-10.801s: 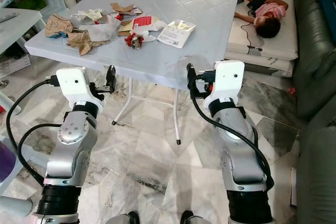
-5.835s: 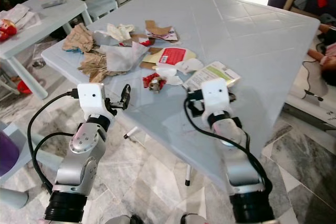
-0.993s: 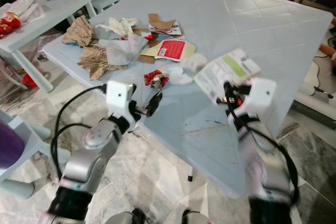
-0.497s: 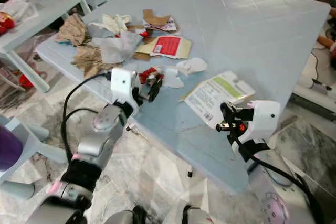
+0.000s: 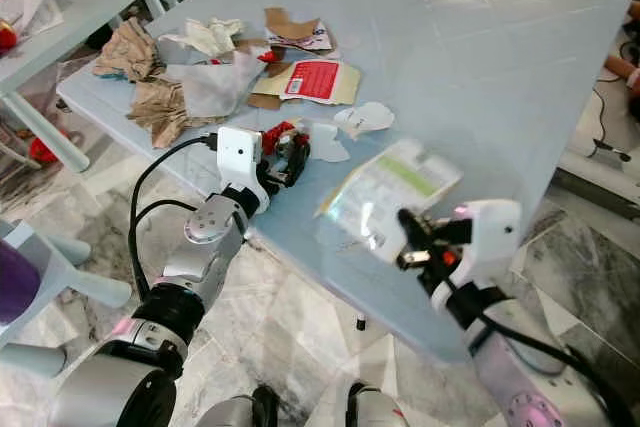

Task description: Picking trash to rubbish bin

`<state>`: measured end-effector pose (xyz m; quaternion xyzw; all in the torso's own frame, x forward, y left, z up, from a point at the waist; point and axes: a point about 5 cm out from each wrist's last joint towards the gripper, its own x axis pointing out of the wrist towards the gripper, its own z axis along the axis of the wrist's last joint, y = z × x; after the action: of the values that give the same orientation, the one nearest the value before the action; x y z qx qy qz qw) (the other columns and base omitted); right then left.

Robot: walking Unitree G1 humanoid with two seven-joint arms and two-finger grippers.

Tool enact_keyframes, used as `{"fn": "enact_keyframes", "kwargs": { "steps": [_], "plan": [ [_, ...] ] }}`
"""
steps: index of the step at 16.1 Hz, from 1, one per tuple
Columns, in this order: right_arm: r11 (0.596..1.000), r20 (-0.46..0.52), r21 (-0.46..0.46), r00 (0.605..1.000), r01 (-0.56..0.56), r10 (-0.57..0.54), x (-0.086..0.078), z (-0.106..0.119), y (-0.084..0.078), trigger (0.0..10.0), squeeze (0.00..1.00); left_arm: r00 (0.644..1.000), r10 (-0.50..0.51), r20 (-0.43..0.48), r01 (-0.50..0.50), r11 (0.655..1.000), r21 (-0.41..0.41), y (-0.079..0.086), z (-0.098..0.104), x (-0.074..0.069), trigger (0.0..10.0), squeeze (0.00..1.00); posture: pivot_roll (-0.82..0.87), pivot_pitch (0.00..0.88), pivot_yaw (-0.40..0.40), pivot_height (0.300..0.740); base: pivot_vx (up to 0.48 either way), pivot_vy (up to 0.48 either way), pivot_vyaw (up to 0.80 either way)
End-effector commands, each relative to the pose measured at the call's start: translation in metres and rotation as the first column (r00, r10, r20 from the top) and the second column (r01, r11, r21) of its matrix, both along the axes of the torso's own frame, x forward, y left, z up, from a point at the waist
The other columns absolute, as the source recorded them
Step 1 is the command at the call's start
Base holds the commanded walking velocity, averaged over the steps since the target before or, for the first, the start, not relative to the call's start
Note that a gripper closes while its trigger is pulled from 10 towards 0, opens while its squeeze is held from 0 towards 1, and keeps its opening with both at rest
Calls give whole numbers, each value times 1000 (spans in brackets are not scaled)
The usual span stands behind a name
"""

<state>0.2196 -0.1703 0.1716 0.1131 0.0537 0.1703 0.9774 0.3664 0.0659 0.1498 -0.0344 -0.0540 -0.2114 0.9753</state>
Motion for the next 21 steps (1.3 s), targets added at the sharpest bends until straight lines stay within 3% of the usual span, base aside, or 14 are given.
{"fn": "enact_keyframes", "kwargs": {
  "steps": [1, 10, 21],
  "plan": [
    [1000, 8, -5, 1000, -27, 27, -6, 5, 4, 0, 0, 1000, -10, 8, 10, 1000, 8, -1, 0, 1, 0, 0, -237, 247, 59, 740, 0, 0, 0],
    [999, 3, 8, 999, -50, 50, -1, 6, 9, 0, 0, 999, -9, 31, 8, 999, 33, 0, -6, 1, 0, 0, -227, 242, 54, 740, 0, 0, 0],
    [996, 21, 55, 998, -67, 65, 11, 7, 18, 0, 0, 996, 1, 86, -5, 999, 45, 5, 1, 3, 0, 0, -179, 204, 56, 740, 0, 0, 0]
  ]
}}
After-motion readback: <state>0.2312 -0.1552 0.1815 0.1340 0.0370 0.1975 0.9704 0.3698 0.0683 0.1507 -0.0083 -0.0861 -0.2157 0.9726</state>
